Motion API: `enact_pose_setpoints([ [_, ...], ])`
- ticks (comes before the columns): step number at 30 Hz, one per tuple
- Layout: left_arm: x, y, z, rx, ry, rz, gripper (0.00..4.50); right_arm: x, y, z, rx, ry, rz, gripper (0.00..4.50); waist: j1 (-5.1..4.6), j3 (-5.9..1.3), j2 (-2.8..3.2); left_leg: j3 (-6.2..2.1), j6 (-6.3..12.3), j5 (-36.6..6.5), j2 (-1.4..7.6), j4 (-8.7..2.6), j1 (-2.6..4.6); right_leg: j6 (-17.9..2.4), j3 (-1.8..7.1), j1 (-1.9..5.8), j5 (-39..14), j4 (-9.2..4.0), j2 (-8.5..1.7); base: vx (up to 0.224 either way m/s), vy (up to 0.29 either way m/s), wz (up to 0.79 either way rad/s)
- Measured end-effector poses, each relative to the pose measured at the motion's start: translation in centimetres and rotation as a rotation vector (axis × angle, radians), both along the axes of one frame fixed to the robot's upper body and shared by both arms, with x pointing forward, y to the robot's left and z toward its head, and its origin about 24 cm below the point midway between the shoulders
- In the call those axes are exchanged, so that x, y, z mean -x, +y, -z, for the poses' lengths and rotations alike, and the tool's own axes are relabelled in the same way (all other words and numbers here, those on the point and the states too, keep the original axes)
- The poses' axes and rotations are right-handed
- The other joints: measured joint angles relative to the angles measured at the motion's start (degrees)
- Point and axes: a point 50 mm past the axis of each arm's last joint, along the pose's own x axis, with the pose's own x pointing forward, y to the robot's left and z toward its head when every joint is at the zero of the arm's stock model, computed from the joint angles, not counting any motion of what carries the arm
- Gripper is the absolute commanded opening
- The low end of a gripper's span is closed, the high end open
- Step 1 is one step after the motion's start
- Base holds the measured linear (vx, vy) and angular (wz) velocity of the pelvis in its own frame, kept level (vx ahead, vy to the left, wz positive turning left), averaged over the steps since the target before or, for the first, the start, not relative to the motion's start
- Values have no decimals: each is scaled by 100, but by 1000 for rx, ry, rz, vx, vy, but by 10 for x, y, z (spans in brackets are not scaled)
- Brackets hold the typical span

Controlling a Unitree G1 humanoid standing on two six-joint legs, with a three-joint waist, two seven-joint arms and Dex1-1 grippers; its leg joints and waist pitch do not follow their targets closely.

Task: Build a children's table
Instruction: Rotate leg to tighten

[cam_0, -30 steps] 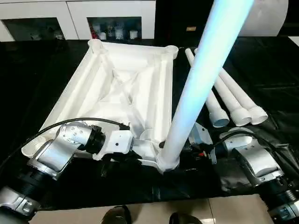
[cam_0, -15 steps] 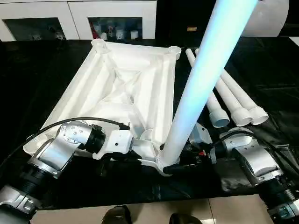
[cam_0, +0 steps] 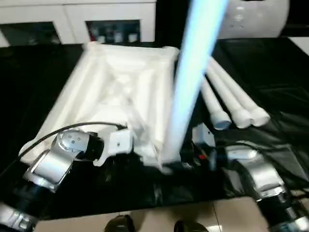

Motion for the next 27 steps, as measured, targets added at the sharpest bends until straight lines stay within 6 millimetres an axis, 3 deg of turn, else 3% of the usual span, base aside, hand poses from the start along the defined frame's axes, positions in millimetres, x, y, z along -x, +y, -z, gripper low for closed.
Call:
enact_pose_setpoints([
  [3, 0, -18, 3, 61, 8, -171, 0, -11, 4, 1, -37, 5, 220, 274, -74, 1, -2, 2, -1, 1, -5, 1, -2, -2, 8, -8, 1, -9, -2, 0, 0, 0],
  [8, -5, -53, 5, 147, -1, -421, 0, -27, 13, 0, -88, 13, 533, 272, -33, 1, -9, 3, -1, 1, -9, -4, -10, -3, 10, -9, 2, -10, -2, 0, 0, 0],
  [12, -11, -78, 3, 169, -19, -516, 0, -37, 18, -3, -102, 8, 709, 272, 31, 1, -9, 3, 1, 0, -18, -24, -22, -14, 14, -17, 9, -17, -5, 0, 0, 0],
  [15, -14, -81, 1, 169, -27, -518, 0, -38, 19, -5, -109, 3, 752, 272, 79, 1, -9, 3, 0, -1, -17, -46, -26, 12, 9, -24, -2, -17, -4, 0, 0, 0],
  [21, -17, -78, -1, 136, -63, -451, 0, -38, 22, -5, -122, -7, 785, 272, 77, -1, -6, 1, 2, 0, -14, -53, -35, 23, 1, -32, -8, -17, -3, 0, 0, 0],
  [23, -17, -76, 0, 128, -78, -433, 0, -37, 21, -5, -128, -13, 787, 342, 76, -1, -6, 2, 1, -1, -13, -51, -37, 23, 1, -32, -7, -17, -3, 0, 0, 0],
  [27, -17, -70, 0, 116, -103, -399, 0, -32, 20, -3, -143, -13, 764, 384, 87, 0, -7, 1, -1, 0, -13, -51, -39, 26, 0, -32, -4, -17, -3, 0, 0, 0],
])
